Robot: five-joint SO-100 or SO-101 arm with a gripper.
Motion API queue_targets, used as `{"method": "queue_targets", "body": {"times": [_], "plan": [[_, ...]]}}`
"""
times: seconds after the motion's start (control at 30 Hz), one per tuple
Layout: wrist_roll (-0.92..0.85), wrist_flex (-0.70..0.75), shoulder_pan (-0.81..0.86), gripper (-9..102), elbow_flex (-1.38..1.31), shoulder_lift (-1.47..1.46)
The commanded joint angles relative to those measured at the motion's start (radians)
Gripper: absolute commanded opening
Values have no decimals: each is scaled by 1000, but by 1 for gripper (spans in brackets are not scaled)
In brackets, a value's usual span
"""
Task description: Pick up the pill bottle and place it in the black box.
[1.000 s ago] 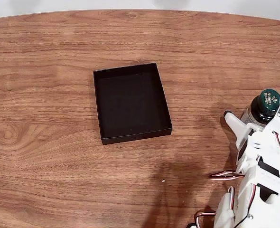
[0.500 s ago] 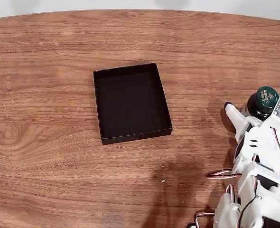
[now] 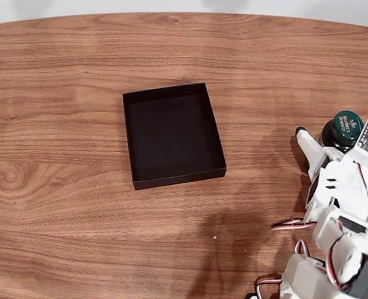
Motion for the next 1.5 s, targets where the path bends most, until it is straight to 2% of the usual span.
{"method": "queue_targets", "body": {"times": [0.0, 0.3, 0.5, 0.7, 1.0, 1.47], "plan": [[-2, -37, 14, 41, -89, -38], [-3, -67, 48, 43, -167, -156], [-29, -67, 28, 31, -166, -153], [-58, -77, -15, 25, -123, -84], [-84, -189, -127, 20, 25, 117], [-35, 51, -284, 20, 23, 443]]}}
